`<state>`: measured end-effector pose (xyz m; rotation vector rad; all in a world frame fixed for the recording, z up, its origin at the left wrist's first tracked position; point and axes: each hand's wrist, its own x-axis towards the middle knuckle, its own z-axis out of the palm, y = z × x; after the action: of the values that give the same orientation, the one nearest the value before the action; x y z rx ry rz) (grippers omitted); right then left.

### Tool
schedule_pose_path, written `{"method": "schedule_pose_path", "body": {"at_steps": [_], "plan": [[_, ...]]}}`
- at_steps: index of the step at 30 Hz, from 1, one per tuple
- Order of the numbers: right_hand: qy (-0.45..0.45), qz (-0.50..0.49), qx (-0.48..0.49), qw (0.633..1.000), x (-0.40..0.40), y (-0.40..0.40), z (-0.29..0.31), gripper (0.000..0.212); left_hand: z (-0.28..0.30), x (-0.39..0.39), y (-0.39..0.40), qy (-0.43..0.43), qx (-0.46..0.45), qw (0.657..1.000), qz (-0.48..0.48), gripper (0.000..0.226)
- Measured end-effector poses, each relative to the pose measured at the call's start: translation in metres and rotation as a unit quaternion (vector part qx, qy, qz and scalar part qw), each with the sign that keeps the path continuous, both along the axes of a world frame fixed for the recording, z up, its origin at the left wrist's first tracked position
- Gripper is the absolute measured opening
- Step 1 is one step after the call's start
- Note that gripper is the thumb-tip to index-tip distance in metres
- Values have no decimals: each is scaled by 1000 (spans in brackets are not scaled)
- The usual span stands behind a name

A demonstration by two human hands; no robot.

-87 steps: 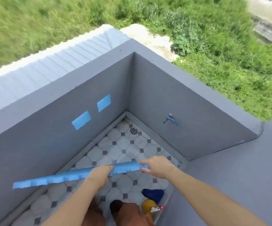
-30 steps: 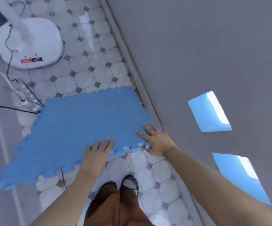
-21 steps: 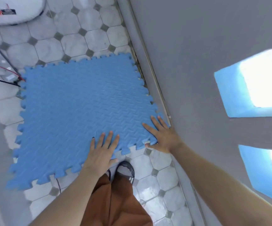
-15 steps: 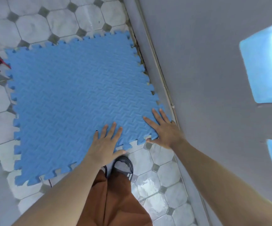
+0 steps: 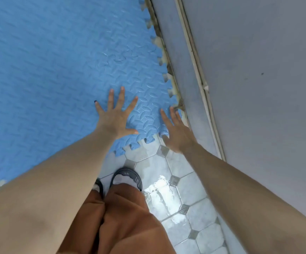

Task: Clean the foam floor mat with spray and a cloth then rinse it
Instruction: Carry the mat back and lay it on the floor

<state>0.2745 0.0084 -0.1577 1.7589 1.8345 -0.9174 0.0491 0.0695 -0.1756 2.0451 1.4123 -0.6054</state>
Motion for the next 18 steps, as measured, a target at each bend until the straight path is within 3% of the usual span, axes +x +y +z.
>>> {"method": "schedule_pose_path", "body": {"at_steps": [6, 11, 18], "plan": [[-2, -144, 23, 989, -21, -5, -25, 96, -17, -1, -4, 21, 44, 999, -5, 126], [-29, -175, 9, 984, -35, -1, -21, 104, -11, 1, -3, 18, 27, 999, 0, 127], [-42, -246, -26, 968, -38, 1, 50, 97, 66, -21, -8, 11, 21, 999, -32, 123]]}}
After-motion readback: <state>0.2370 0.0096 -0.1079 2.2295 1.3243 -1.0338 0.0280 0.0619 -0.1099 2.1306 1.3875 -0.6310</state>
